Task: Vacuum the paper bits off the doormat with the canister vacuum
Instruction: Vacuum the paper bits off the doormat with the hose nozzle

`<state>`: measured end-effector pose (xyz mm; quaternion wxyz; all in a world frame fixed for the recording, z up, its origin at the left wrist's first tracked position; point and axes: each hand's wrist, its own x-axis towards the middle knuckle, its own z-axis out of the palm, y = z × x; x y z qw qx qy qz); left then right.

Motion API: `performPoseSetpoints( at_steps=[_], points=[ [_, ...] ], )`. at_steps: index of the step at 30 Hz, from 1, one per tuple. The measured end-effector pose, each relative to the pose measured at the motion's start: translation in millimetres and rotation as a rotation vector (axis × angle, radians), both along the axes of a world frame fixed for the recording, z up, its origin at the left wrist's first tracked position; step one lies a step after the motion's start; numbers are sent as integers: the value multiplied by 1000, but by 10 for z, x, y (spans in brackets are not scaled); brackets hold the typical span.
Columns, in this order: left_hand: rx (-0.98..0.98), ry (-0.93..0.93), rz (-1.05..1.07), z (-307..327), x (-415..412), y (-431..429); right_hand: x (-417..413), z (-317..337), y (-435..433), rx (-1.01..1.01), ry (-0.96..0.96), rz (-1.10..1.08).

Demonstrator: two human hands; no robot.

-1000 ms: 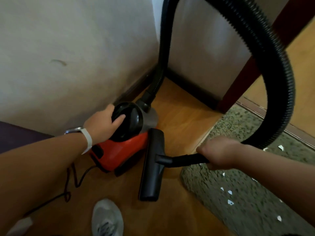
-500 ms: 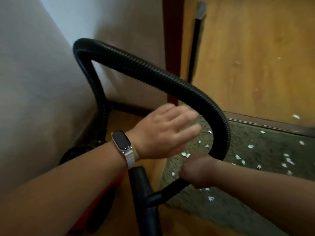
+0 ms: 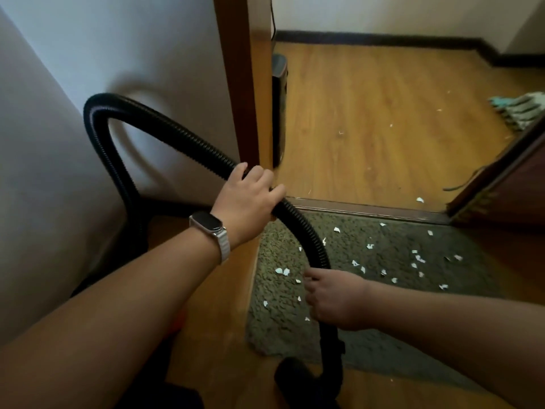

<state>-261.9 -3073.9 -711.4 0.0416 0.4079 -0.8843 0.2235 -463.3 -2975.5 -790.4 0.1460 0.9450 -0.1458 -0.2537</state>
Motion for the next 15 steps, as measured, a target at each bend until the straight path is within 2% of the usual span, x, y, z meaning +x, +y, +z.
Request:
performPoseSetpoints(
  at_steps=[3,9,15],
  points=[
    [14,51,-28,-32,148,-60,-167,83,-76,-51,-14,-12],
    [-28,99,-230,-48,472,-109,-316,-31,-214,-113,-148,79],
    [-26,174,-203,231,660,-51,-244,136,-263,-113,-359,73]
  ],
)
